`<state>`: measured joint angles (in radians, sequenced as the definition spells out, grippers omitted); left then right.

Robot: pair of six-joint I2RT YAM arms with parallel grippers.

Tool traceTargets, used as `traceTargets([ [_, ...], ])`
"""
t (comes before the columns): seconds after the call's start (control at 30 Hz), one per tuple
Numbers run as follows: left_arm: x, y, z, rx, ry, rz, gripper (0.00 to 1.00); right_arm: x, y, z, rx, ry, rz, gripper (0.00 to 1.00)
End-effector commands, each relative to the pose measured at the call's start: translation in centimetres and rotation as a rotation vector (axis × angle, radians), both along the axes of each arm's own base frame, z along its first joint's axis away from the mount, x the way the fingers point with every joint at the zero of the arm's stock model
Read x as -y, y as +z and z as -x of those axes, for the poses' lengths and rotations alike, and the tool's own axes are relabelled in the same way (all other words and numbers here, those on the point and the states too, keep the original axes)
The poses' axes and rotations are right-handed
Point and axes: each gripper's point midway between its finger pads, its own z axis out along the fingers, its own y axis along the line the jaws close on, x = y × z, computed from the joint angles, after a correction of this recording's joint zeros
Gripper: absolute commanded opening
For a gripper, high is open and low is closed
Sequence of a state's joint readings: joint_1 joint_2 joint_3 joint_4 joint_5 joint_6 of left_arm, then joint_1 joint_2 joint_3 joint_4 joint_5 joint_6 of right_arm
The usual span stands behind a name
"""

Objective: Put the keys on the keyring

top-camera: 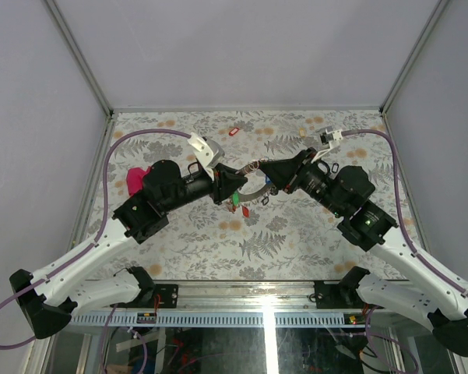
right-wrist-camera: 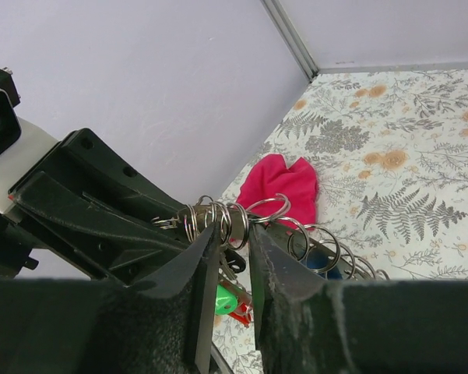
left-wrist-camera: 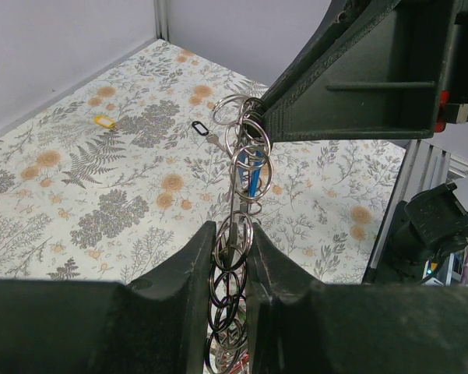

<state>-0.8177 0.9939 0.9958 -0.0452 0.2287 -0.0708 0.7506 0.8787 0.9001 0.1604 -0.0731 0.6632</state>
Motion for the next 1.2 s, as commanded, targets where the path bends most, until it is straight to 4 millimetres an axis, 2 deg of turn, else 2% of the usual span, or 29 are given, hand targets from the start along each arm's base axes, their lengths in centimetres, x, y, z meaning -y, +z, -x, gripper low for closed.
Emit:
traceTargets([
  [0.0,0.1,4.5,0.4,0.107,-0.021,0.103,0.00,-0.1,4.1,0.4,0.079,0.023,-0.089,0.28],
  [0.27,0.2,4.4,0.5,0.105,-0.028,0.102,0.00,-0.5,4.3,0.5,0.079,0.039,-0.102,0.27],
  [0.43,0.1,4.3,0.5,0.103,-0.027,0.100,0.00,-0.5,4.1,0.3,0.079,0.035,-0.093,0.18],
  [0.7,0.0,4.1,0.5,0.100,-0.019,0.097,0.00,0.6,4.8,0.2,0.174,-0.013,-0.031,0.03],
  [1.03,0.3,3.9,0.7,0.090,-0.040,0.095,0.02,0.8,5.7,1.2,0.413,0.058,0.251,0.00],
  [1.17,0.5,3.8,1.0,0.086,-0.057,0.096,0.12,0.6,5.7,1.2,0.456,0.094,0.339,0.00],
])
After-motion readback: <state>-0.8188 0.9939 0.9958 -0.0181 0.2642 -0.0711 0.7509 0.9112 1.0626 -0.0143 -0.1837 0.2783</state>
